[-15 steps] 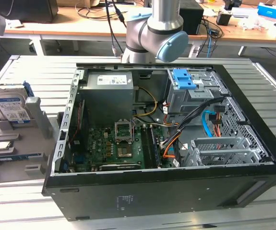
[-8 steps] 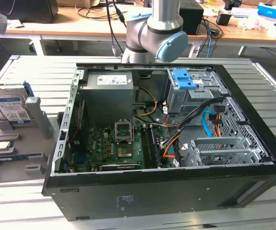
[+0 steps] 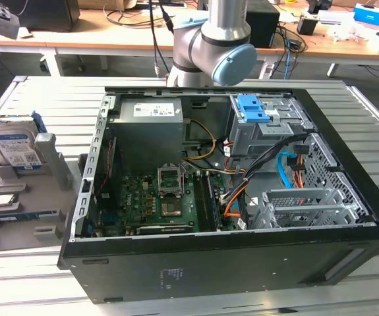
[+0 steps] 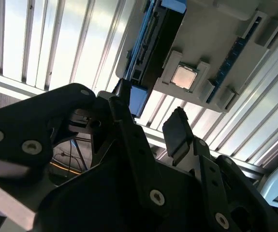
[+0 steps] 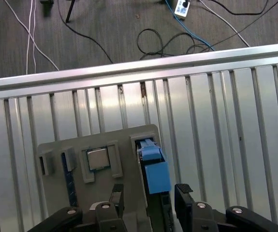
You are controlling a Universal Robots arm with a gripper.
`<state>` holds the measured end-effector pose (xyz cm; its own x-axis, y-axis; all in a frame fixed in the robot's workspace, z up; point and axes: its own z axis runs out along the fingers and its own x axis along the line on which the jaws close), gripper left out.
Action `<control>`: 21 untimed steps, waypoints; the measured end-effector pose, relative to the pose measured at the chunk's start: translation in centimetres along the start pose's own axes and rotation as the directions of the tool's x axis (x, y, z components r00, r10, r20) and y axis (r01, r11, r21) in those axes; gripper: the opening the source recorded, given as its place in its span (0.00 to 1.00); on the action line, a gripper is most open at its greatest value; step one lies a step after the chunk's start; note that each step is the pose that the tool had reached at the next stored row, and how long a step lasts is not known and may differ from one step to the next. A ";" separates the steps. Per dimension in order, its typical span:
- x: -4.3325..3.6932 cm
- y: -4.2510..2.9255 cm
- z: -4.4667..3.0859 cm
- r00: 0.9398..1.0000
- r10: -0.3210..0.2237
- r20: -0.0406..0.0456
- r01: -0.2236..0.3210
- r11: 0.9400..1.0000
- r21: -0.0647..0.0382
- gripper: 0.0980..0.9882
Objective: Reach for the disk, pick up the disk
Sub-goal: 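Pick up the disk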
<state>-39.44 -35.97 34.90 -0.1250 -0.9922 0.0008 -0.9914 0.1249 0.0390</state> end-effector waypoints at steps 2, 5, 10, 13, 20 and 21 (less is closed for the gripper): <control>-0.01 0.00 0.23 1.000 -0.001 0.000 0.001 1.000 0.000 0.50; -0.02 -0.02 0.74 1.000 -0.007 0.000 0.007 1.000 0.000 0.50; -0.55 0.01 1.64 0.999 -0.039 -0.001 0.039 0.999 0.000 0.50; -0.64 -0.02 2.70 0.998 -0.059 -0.001 0.059 0.998 0.000 0.50; -0.66 -0.10 4.64 0.997 -0.073 -0.002 0.073 0.997 0.000 0.50; -0.66 -0.12 5.11 0.997 -0.077 -0.002 0.077 0.997 0.000 0.50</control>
<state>-39.44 -35.31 29.79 -0.0478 -0.9989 -0.0001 -0.9981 0.0478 0.0392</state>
